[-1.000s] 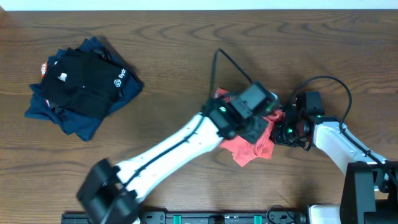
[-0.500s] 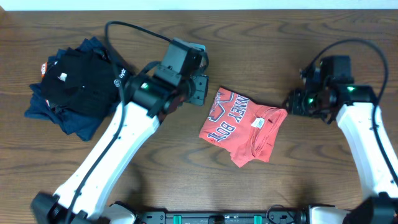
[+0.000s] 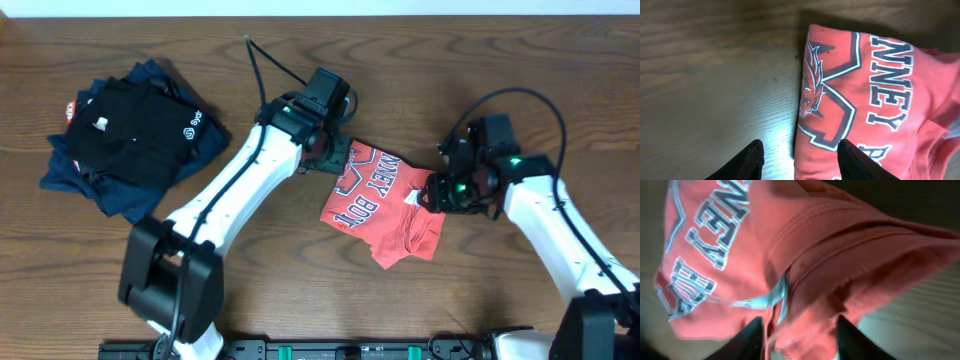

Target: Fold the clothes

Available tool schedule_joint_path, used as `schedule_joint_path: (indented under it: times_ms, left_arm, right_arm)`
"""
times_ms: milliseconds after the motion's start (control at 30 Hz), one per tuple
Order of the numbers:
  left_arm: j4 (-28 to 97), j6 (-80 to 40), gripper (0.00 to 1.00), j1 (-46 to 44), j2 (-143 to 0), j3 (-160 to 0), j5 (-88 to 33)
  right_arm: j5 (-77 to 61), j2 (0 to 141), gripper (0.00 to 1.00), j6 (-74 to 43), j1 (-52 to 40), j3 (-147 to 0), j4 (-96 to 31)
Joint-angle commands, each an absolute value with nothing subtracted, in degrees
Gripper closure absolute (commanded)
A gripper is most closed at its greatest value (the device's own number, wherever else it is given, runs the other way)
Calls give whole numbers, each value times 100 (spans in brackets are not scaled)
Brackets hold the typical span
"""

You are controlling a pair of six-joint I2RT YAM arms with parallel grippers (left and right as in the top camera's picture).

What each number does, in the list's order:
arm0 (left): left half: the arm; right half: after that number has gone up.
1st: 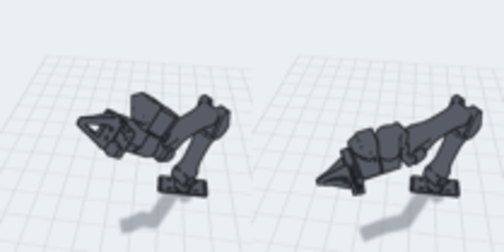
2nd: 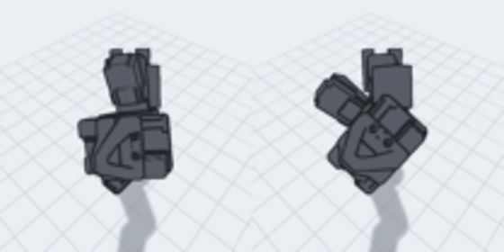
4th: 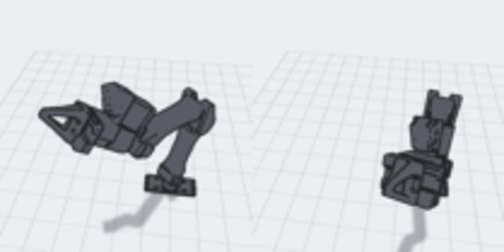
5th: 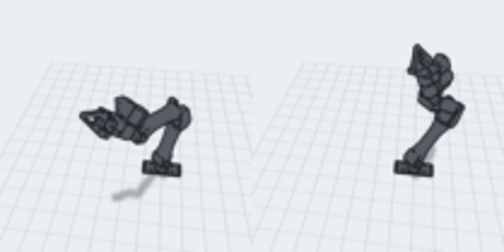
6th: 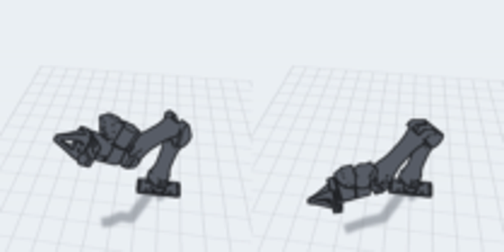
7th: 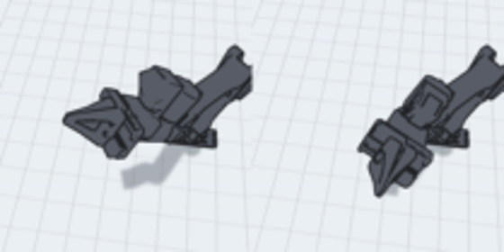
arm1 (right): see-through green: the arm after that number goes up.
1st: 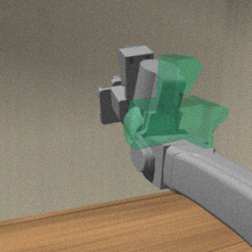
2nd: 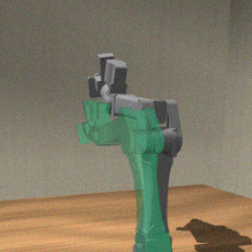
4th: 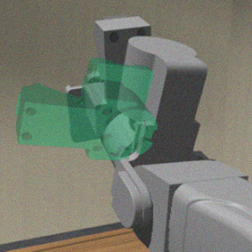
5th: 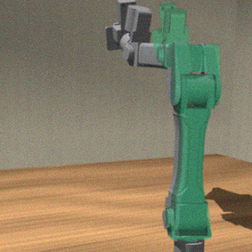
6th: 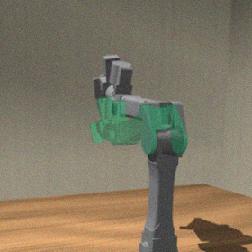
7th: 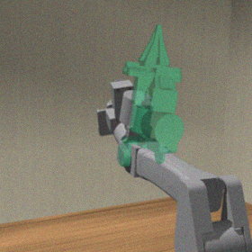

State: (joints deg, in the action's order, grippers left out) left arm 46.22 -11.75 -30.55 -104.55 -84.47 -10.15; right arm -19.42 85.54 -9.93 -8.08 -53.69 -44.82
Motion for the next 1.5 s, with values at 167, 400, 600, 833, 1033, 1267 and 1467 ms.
schedule_joint_path:
  times_ms: [167,400,600,833,1033,1267,1467]
  left_arm:
    - [4359,-1122,41,-3065,-10844,-8444,-1140]
    - [4340,-1122,37,-3118,-11069,-8444,-1142]
    - [4233,-1118,37,-3323,-11231,-8444,-1138]
    - [3280,-832,37,-3330,-11229,-8447,-1092]
    - [2182,-744,36,-3304,-11231,-8447,-1094]
    - [1221,-727,36,-3304,-11306,-8444,-1096]
    - [864,-729,36,-3336,-11668,-8444,-1424]
  right_arm:
    - [-1610,8654,99,-1295,-915,-4823,-3616]
    - [969,8654,99,-2167,-639,-4821,-3951]
    - [939,8654,94,-2095,-613,-4821,-3553]
    - [1579,8652,77,-1970,-624,-4856,-3518]
    - [980,8405,73,-2034,-602,-5728,-4449]
    - [-915,8062,67,-2032,-609,-6298,-5616]
    - [-1435,8077,68,-2034,-823,-5857,-5867]
